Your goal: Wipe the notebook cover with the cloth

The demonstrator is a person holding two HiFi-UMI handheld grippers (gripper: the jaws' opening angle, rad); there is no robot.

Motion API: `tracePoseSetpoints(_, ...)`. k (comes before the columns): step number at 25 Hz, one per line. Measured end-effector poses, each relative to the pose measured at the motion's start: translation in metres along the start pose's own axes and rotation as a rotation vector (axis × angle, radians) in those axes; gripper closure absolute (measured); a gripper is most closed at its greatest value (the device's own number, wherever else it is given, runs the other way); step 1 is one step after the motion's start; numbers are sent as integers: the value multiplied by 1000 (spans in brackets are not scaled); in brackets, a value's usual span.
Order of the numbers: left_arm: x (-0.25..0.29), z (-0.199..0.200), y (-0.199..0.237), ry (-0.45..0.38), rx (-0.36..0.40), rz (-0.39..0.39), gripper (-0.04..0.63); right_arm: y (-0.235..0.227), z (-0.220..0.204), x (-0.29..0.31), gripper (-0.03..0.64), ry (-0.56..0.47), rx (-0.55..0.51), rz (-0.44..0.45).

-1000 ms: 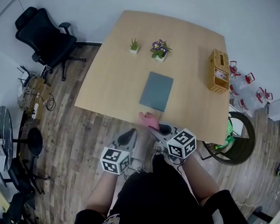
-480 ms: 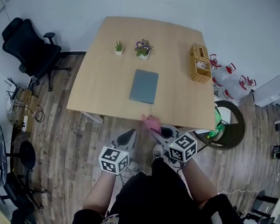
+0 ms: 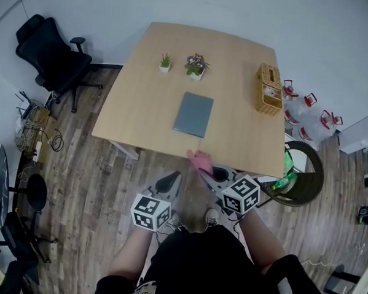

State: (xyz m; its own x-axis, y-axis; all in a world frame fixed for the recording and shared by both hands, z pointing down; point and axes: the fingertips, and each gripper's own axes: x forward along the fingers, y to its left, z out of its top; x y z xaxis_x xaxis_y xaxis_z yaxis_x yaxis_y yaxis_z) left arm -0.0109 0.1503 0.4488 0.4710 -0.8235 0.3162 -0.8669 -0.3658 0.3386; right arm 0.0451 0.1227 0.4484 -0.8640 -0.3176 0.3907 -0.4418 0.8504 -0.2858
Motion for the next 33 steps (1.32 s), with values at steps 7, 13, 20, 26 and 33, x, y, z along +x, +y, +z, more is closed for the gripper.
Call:
tracePoseSetpoints(7,27,-6,-32,4,-15,42,577,-24,-8,-32,555,-4,4,38)
tracePoseSetpoints(13,46,-5,-65,17,3,58,577,-40,-9,-58,555,-25,8,70)
tracePoseSetpoints(20,53,2,-88,4,21,86,577,-47,-6,-76,555,-41,-9,110)
tracePoseSetpoints(26,53,2,-99,-2,25,102,577,-47,-7,-83,555,-39,-19,137)
tracePoseSetpoints(33,51,-1,-99,-7,15,104,577,-44,-7,-79,555,-33,-29,152)
